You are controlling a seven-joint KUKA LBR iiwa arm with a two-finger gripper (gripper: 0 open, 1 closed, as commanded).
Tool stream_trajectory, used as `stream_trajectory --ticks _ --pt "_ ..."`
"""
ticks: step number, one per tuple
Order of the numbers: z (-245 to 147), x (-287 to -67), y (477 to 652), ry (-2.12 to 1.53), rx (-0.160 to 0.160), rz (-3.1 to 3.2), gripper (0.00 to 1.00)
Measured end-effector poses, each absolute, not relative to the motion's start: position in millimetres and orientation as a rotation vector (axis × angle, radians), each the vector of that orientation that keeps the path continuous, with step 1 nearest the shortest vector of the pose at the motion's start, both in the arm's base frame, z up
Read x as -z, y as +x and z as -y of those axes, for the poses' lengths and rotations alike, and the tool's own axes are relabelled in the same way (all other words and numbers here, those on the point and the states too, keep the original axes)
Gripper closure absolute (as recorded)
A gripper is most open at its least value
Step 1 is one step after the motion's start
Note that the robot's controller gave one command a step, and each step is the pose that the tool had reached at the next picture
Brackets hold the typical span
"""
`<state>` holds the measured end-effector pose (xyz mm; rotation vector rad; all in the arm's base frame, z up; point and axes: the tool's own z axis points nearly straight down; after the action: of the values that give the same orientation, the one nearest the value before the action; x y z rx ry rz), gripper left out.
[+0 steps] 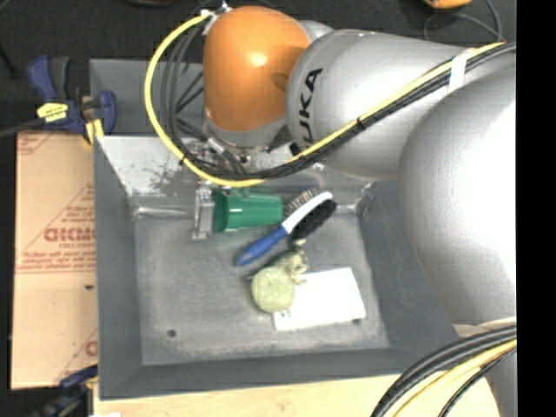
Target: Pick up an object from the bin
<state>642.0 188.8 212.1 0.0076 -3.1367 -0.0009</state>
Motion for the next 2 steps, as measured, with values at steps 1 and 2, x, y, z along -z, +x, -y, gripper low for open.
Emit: stream_trajectory --ticks 1,2 --pt "-187.7 -218.0 643.8 0.002 0.003 3.146 0.00" --pt "-117.2 -154.0 641.1 0.176 0.000 3.143 0.00"
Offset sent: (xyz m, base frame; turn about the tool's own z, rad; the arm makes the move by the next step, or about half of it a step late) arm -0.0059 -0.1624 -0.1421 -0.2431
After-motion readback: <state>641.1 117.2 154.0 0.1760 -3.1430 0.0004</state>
